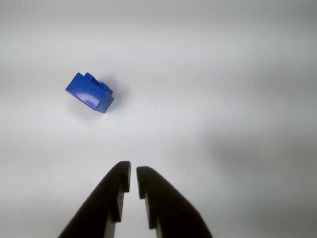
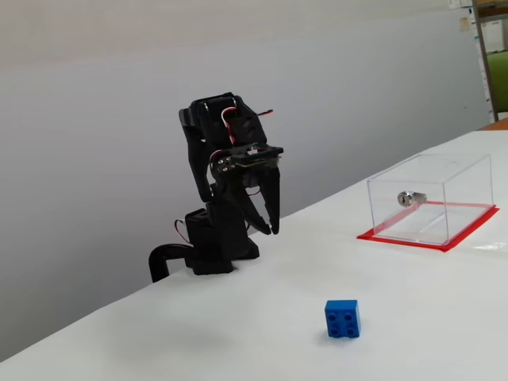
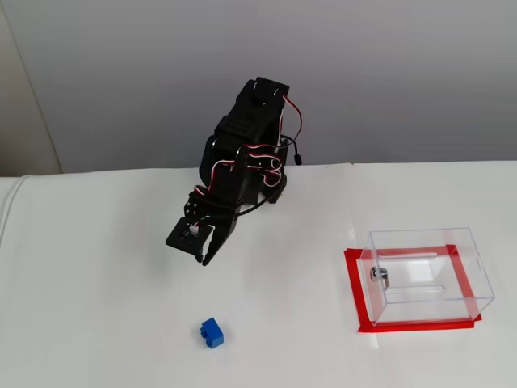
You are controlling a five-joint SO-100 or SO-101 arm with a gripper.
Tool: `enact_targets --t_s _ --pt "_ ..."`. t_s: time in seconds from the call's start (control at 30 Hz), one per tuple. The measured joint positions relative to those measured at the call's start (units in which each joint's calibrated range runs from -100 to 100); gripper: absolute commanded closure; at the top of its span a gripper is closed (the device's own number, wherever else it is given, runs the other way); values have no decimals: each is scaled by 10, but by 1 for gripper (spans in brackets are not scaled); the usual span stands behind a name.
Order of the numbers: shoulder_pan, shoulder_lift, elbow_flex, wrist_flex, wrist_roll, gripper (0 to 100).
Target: Pick the blue lego brick and place it into the transparent box
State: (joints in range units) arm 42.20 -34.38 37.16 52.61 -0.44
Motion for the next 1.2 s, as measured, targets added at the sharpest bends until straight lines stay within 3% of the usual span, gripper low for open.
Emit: enact_targets --t_s 0.37,0.63,0.97,1.2 --pt "93 142 -117 0 0 99" --pt "50 254 -186 0 6 99" --pt "-27 270 -236 47 78 99" --pt "-58 277 -290 69 183 98"
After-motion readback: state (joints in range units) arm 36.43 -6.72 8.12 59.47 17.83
